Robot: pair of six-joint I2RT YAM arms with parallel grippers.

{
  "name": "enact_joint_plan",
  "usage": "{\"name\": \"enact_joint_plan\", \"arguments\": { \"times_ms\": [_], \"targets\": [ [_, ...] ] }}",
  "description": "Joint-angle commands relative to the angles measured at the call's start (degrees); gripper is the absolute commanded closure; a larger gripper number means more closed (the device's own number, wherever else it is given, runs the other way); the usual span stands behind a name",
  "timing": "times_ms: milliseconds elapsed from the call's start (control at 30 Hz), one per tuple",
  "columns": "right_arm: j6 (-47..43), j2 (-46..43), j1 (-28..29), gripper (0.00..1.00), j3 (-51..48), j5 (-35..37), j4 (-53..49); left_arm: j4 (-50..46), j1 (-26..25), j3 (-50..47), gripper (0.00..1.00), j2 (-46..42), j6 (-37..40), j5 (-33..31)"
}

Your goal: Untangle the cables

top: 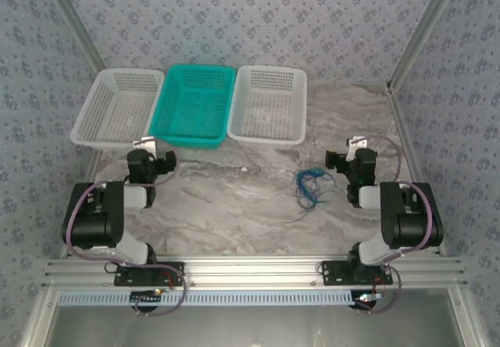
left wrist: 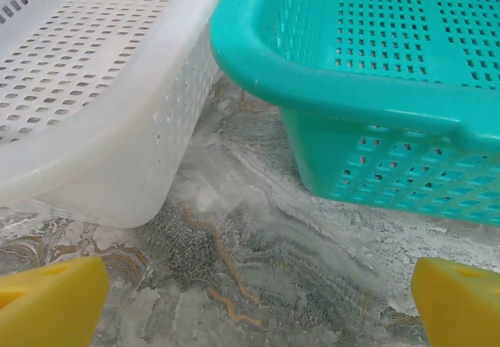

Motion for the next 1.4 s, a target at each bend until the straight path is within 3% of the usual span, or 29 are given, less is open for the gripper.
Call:
{"name": "enact_joint_plan", "arguments": {
  "times_ms": [0,600,700,800,867,1000,1100,1167,1367],
  "targets": [
    [-1.05,-0.25,0.19,0.0,1.05,0.22,-0.29,0.82,-0.2,1.29,0.0,-0.18,0.62,0.85],
    [-0.4,-0.33,-0.61,0.0,0.78,-0.95,0.12,1.07,1.08,1.21,0.0,-0.24,-0.1,3.22],
    [2.32,-7.86,-0.16,0.0,5.02,6.31,-14.06,1.15,1.09,0.46,0.01,-2.03,-1.21,0.5],
    [17.75,-18.04,-1.08,0.0,11.82,14.49,-36.2,-3.32,1.12,-1.65,0.0,-10.82,-3.9,-5.13],
    [29.03,-22.08,-2.13,0.0,17.64,13.63,-51.93,-11.83,0.93,-1.53,0.01,-18.88,-8.14,-8.75],
    [31.91,-22.37,-0.01,0.0,27.57,5.37,-71.22,-34.51,-0.17,2.06,0.01,-35.6,-22.73,-13.83],
    [31.17,-19.55,3.04,0.0,31.04,-4.27,-78.16,-49.38,-3.79,7.51,0.01,-41.83,-31.66,-10.44],
    [31.45,-16.51,6.06,0.0,32.49,-6.44,-83.35,-54.3,-8.31,10.07,0.01,-43.04,-35.35,-6.36],
    [32.12,-8.37,18.04,0.0,32.59,-1.38,-86.01,-51.84,-30.4,13.17,0.01,-38.0,-40.26,2.37]
  ]
}}
